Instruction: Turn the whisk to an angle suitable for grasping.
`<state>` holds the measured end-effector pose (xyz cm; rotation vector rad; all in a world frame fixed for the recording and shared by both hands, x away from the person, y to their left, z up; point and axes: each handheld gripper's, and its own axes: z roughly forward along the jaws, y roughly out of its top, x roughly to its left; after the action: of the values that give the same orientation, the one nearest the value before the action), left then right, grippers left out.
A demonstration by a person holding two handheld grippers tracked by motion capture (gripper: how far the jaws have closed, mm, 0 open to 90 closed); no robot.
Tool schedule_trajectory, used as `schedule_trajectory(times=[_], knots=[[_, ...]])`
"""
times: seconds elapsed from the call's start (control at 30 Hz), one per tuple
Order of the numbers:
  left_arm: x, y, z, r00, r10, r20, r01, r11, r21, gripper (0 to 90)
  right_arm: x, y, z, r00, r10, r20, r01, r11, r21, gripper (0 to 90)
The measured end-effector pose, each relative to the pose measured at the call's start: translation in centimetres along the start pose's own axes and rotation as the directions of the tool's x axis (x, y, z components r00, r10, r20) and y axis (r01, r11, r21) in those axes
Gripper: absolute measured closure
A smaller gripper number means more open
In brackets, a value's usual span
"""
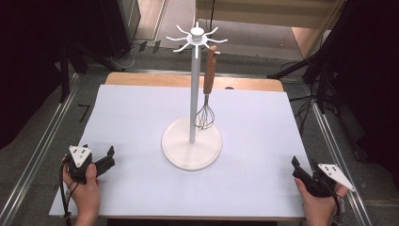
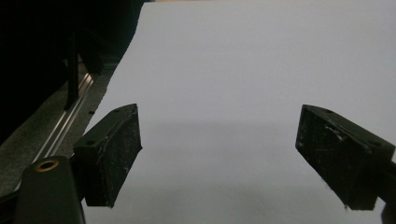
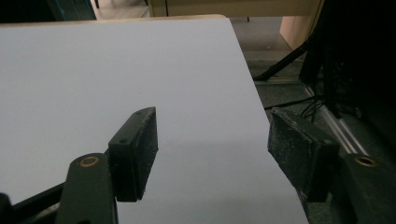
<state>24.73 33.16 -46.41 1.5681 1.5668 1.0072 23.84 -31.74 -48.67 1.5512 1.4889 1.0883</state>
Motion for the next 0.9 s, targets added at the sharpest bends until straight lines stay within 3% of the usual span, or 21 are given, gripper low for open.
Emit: schedule_trajectory(times=[0.23, 0.3, 0.6, 0.9], knots=[[-0.03, 0.06, 0.12, 1.0000, 0.002, 0.000, -0.002, 0.9999, 0.013, 15.0, 1.16, -0.09, 0.11, 0.9956, -0.092, -0.018, 0.093, 0.994, 0.050, 55.8], [-0.05, 0.08, 0.16, 1.0000, 0.002, 0.000, -0.002, 0.9998, 0.018, 15.0, 1.19, -0.11, 0.05, 0.9922, -0.105, -0.066, 0.109, 0.993, 0.050, 56.7], [-0.05, 0.09, 0.21, 1.0000, 0.006, 0.001, -0.006, 0.9998, 0.021, 15.0, 0.83, -0.11, 0.01, 0.9940, -0.065, -0.088, 0.069, 0.996, 0.050, 53.6], [-0.06, 0.03, 0.07, 1.0000, 0.006, -0.001, -0.006, 1.0000, 0.008, 15.0, 1.00, -0.09, 0.17, 0.9928, -0.082, -0.087, 0.088, 0.994, 0.063, 52.7]])
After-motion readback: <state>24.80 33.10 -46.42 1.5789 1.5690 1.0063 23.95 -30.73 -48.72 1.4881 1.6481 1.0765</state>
